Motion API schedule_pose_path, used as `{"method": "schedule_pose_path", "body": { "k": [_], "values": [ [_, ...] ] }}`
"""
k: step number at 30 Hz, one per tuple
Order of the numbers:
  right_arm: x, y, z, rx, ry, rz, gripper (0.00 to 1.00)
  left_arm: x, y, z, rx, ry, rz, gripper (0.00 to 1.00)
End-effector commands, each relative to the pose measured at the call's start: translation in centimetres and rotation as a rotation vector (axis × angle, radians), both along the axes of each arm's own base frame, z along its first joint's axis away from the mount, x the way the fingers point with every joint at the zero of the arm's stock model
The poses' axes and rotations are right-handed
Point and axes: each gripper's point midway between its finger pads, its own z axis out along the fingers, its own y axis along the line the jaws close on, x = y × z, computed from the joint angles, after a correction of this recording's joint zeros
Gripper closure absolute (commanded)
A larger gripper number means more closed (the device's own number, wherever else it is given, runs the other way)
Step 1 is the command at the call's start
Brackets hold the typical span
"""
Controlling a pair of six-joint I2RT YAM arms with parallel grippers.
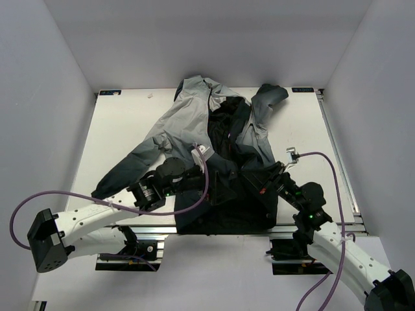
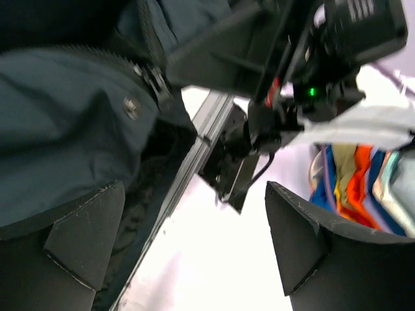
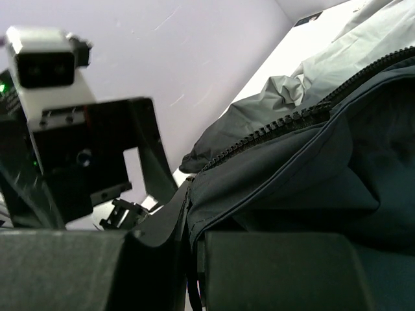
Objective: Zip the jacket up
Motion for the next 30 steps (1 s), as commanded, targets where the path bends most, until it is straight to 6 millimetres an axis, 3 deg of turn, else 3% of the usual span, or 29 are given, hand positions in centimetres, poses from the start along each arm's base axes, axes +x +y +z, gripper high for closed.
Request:
{"method": "schedule_pose_path", "body": {
  "k": [1,8,15,27,30],
  "values": [
    [-0.6,-0.1,1.3,0.016,-0.070,0.015,1.00,3.0,0.1,-0.3,0.025,0.055,0.114,0.02],
    [-1.0,-0.2,1.6,0.014,-0.086,0.025,1.00,5.2,-0.8,2.0,-0.150,0.083,0.067,0.02],
    [-0.8,-0.2,1.5,-0.011,-0.094,0.018,1.00,4.9,-1.8,2.1,-0.230,0.131,-0.007,0.03],
    [-0.5,-0.3,2.2,0.013,-0.100,0.000,1.00,4.3,-2.7,1.7,-0.262,0.156,-0.074,0.38],
    [-0.6,-0.1,1.9,0.008,-0.091,0.015,1.00,4.2,-2.6,1.9,-0.288,0.158,-0.075,0.50]
  ]
}}
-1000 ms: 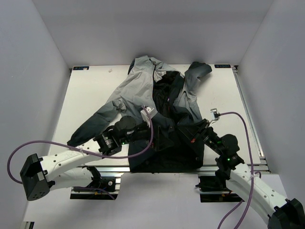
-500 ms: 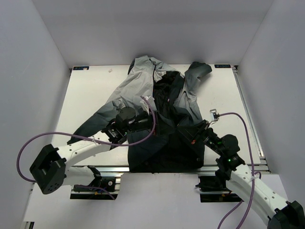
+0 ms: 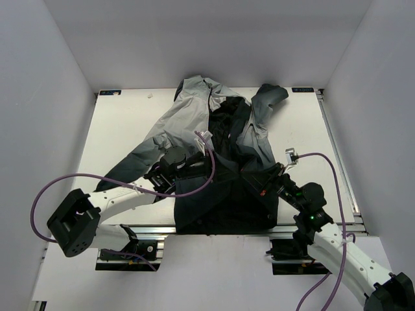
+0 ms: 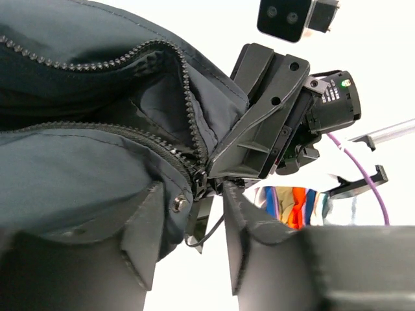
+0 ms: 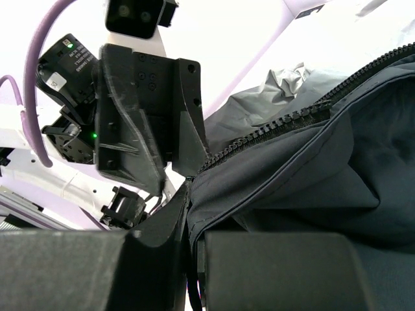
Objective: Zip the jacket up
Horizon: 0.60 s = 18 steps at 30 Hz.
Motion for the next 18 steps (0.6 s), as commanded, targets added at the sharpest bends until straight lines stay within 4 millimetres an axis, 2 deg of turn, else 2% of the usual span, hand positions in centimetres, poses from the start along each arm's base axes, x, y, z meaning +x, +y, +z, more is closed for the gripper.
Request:
{"method": "schedule_pose_path", "body": {
  "k": [1,2,4,7,8,9,10,11,14,18],
  "values": [
    [0.0,-0.1,2.3,0.043,-0.070,-0.003,1.00,-0.7,0.0,1.4,-0.065,-0.025,-0.031,0.53],
    [0.0,-0.1,2.2,0.045,-0.063,-0.001,1.00,-0.7,0.0,1.6,-0.073,-0.030,-0.031,0.60],
    [0.0,-0.1,2.1,0.045,-0.060,-0.001,1.00,-0.6,-0.1,1.6,-0.072,-0.031,-0.030,0.65],
    [0.0,-0.1,2.1,0.050,-0.058,-0.001,1.00,-0.7,-0.2,1.8,-0.078,-0.039,-0.041,0.68],
    [0.0,-0.1,2.2,0.053,-0.061,-0.001,1.00,-0.7,-0.2,1.7,-0.077,-0.036,-0.041,0.73],
    [-0.1,-0.1,2.1,0.054,-0.059,0.000,1.00,-0.7,-0.2,1.6,-0.076,-0.035,-0.039,0.89],
    [0.0,-0.2,2.2,0.056,-0.059,-0.001,1.00,-0.6,-0.1,1.4,-0.074,-0.033,-0.034,0.96],
    [0.0,-0.2,2.1,0.056,-0.058,-0.003,1.00,-0.7,-0.1,1.5,-0.078,-0.039,-0.034,1.00],
    [0.1,-0.2,2.3,0.068,-0.057,-0.009,1.00,-0.9,0.3,1.3,-0.091,-0.057,-0.033,1.00],
    [0.8,-0.7,3.2,0.106,-0.057,-0.059,1.00,-0.8,0.7,-1.1,-0.015,-0.049,-0.014,1.00]
  ]
}}
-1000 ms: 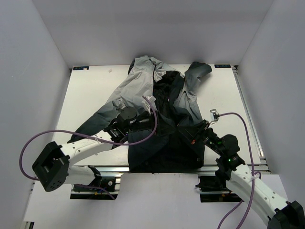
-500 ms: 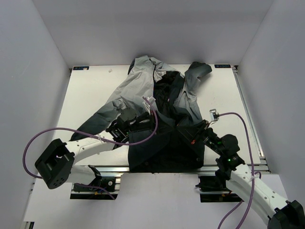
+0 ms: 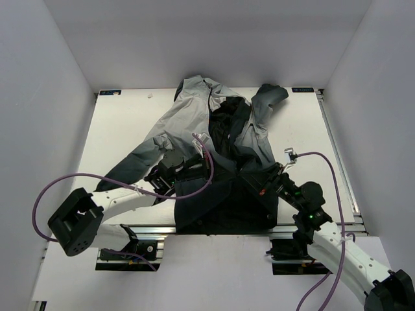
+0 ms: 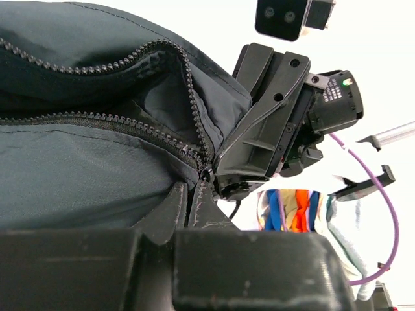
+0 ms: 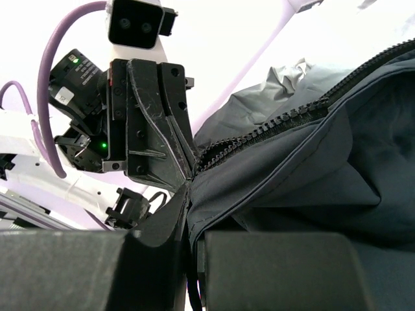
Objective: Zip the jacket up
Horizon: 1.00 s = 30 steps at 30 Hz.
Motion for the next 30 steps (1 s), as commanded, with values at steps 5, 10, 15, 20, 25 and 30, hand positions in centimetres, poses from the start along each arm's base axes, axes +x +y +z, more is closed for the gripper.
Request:
{"method": "schedule_pose_path", "body": {
  "k": [5,10,15,20,25,30],
  "values": [
    [0.9,-1.0,4.6,0.121,-0.104,-0.081,1.00,-2.3,0.8,-3.4,0.120,-0.024,-0.058,1.00],
    [2.0,-1.0,3.8,0.094,-0.050,-0.115,1.00,-4.2,0.4,-4.2,0.165,-0.040,-0.106,1.00],
    [2.3,-0.8,1.7,0.026,0.018,-0.120,1.00,-3.7,0.6,-3.4,0.148,-0.046,-0.067,1.00],
    [2.1,-1.2,-1.8,-0.107,0.102,-0.132,0.80,-3.1,0.4,-3.5,0.152,-0.005,-0.036,1.00],
    [1.1,-2.1,-2.5,-0.250,0.072,-0.133,0.38,-3.3,-0.1,-4.1,0.147,0.036,-0.053,1.00],
    [1.0,-2.8,-2.8,-0.408,0.061,-0.130,0.11,-3.5,-0.3,-4.3,0.141,0.064,-0.067,1.00]
  ]
}}
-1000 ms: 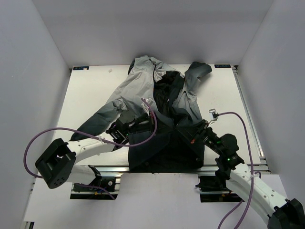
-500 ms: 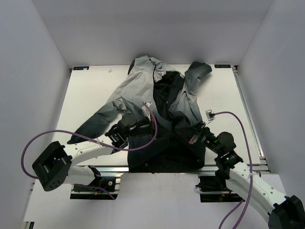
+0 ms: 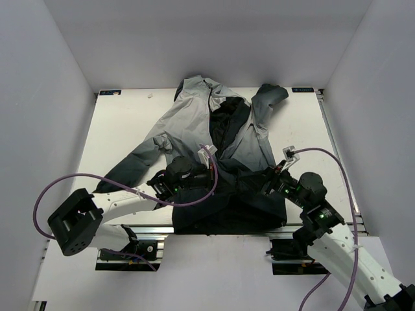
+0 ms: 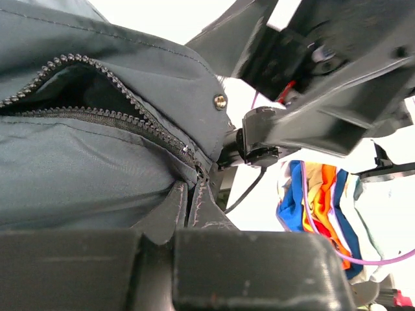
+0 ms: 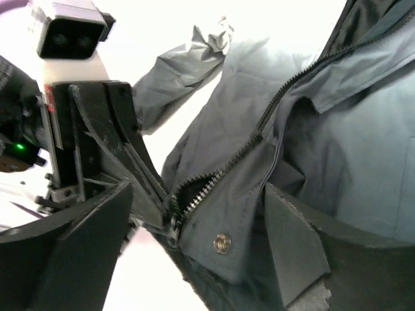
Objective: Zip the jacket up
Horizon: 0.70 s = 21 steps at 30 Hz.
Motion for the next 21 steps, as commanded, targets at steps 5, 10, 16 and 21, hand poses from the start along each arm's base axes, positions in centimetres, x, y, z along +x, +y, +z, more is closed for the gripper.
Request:
{"method": "schedule_pose_path", "body": {
  "k": [5,10,16,21],
  "values": [
    [0.4,-2.3,0.6,-0.304,-0.042,-0.017,0.11,-0.8,-0.1,0.4,-0.013,0.028,-0.023,1.00],
    [-0.1,-2.9,1.9,-0.394,-0.070,0.003,0.11,-0.4,-0.1,0.3,0.005,0.041,-0.004,1.00],
    [-1.0,-2.2,2.4,-0.494,-0.146,0.096,0.11,0.4,-0.7,0.2,0.056,0.071,0.009,1.00],
    [-1.0,-1.0,1.0,-0.622,-0.143,0.089,0.11,1.6,-0.6,0.1,0.069,0.079,0.029,1.00]
  ]
}}
